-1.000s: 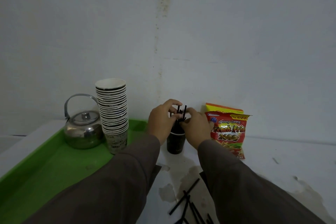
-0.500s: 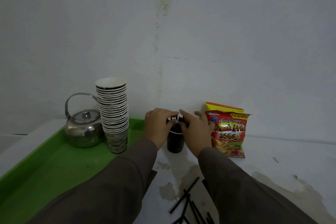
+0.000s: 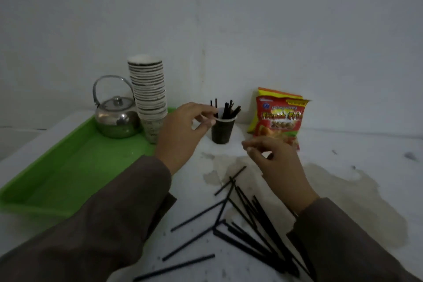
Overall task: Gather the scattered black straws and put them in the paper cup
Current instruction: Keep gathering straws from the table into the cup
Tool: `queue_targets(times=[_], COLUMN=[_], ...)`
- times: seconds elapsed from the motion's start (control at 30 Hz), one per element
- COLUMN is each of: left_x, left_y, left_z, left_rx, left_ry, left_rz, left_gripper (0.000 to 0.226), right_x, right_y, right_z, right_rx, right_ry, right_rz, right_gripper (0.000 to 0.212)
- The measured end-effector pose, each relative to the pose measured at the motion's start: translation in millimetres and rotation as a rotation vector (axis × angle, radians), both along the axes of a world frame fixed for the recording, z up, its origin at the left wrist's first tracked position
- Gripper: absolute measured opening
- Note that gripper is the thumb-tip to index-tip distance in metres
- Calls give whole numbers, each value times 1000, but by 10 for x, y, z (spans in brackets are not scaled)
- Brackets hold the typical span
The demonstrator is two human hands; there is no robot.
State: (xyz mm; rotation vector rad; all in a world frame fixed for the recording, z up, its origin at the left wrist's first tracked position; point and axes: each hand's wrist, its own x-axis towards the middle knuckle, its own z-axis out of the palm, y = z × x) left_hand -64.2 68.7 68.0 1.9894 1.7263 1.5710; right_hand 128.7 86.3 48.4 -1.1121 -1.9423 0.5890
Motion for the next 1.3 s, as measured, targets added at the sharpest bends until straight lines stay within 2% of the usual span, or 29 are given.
queue_targets(times=[0.1, 0.23, 0.37, 0.6, 0.73, 0.93, 1.07, 1.17, 1.3], left_x=[151, 228, 273, 266, 268, 338, 372, 418, 469], left_y=[-403, -755, -976, -1140, -1162, -1125, -1146, -1166, -1133], left_z=[-206, -525, -675, -655, -653, -662, -676, -707, -819], left_rx=[-215, -392, -429, -583, -685, -730, -665, -609, -616], left_ry=[75, 164, 283, 465, 551, 561, 498, 451, 515], left_rz=[-133, -174, -170, -230, -223, -226, -190, -142, -88], left_gripper=[21, 14, 12, 28, 29, 24, 16, 22, 28], right_x=[178, 300, 324, 292, 251, 233, 215, 181, 154], right_y=[-335, -669, -817, -903, -916, -906, -915, -937, -934], right_z=[-205, -438, -566, -671, -744, -784, -789, -779, -774], right_rx=[-20, 9, 128, 291, 341, 331, 344, 357, 339], right_ry=[-100, -251, -442, -688, -733, -748, -805, -800, -813], right_rz=[5, 62, 138, 167, 156, 124, 92, 45, 30], right_gripper=[17, 15, 17, 21, 21, 4, 17, 19, 21])
